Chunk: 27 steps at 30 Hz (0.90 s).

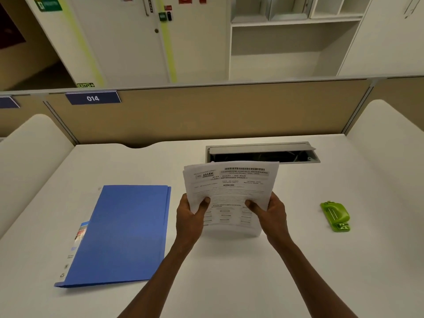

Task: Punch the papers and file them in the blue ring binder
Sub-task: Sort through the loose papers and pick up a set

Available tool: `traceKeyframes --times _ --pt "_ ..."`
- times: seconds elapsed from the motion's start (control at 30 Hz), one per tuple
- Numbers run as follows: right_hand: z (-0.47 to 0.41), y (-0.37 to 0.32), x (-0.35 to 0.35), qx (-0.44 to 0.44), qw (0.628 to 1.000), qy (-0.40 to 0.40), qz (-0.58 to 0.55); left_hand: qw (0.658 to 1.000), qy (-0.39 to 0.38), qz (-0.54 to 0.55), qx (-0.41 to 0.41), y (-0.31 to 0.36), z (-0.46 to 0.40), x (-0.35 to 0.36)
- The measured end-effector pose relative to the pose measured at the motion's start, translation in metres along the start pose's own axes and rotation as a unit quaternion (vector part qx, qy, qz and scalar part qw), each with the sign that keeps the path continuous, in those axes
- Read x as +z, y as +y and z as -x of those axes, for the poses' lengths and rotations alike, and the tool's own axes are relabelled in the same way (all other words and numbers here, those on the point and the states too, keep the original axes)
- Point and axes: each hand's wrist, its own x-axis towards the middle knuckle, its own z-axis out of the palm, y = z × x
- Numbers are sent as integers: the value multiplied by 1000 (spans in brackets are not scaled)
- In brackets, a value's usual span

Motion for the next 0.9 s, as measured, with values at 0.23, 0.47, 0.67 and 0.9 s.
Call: traceKeyframes --times 0.23,0.47,0.67,0.9 --pt "-2 -3 -5 0 1000 0 4 1000 -9 -4 -7 3 2 8" --pt "-2 -10 -18 -18 1000 -17 -11 1000 -7 -8 2 4 1 3" --pt "-1 -13 -15 -22 999 -23 -2 1000 -20 -1 7 7 5 7" --pt "2 -1 -17 -7 999 -36 7 999 -35 -21 -5 -4 8 6"
